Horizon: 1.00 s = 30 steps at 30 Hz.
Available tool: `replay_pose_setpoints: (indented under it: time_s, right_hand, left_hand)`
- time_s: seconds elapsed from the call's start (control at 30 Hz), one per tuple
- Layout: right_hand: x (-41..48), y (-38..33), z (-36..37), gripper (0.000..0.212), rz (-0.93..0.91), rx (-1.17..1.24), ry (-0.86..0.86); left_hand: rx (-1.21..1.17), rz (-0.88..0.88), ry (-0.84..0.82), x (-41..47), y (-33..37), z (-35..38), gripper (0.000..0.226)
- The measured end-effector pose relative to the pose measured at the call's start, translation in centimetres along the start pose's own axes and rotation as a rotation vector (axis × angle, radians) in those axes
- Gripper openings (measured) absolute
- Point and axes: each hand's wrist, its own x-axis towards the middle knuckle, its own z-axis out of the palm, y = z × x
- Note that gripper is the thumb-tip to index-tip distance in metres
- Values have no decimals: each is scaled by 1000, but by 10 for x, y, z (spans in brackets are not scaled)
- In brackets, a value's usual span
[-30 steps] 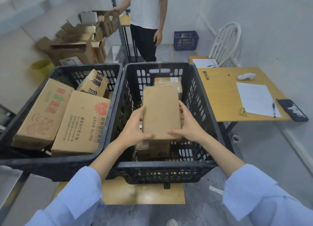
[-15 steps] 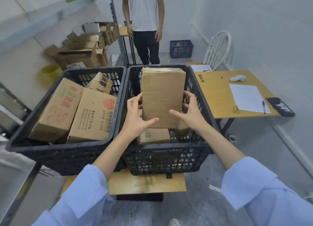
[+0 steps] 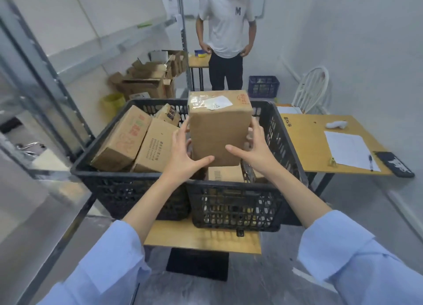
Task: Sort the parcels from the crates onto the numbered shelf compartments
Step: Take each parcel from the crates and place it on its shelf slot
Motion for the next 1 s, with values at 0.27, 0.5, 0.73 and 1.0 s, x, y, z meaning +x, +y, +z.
replay_pose_setpoints:
  time_s: [0.27, 0.5, 0.73, 1.0]
  right_hand:
    - [29, -31, 35, 98, -58, 84, -209]
    - [24, -50, 67, 92, -73, 237, -479]
    - [-9, -65, 110, 69, -130, 320, -682]
    - [-72, -88, 162, 84, -315, 304, -1001]
  left_hand:
    - [97, -41, 218, -33, 28, -57, 91]
    - [107, -144, 443, -87, 54, -74, 83]
    - [148, -259, 695, -169, 76, -76, 102]
    - [237, -339, 922, -269, 105, -77, 90]
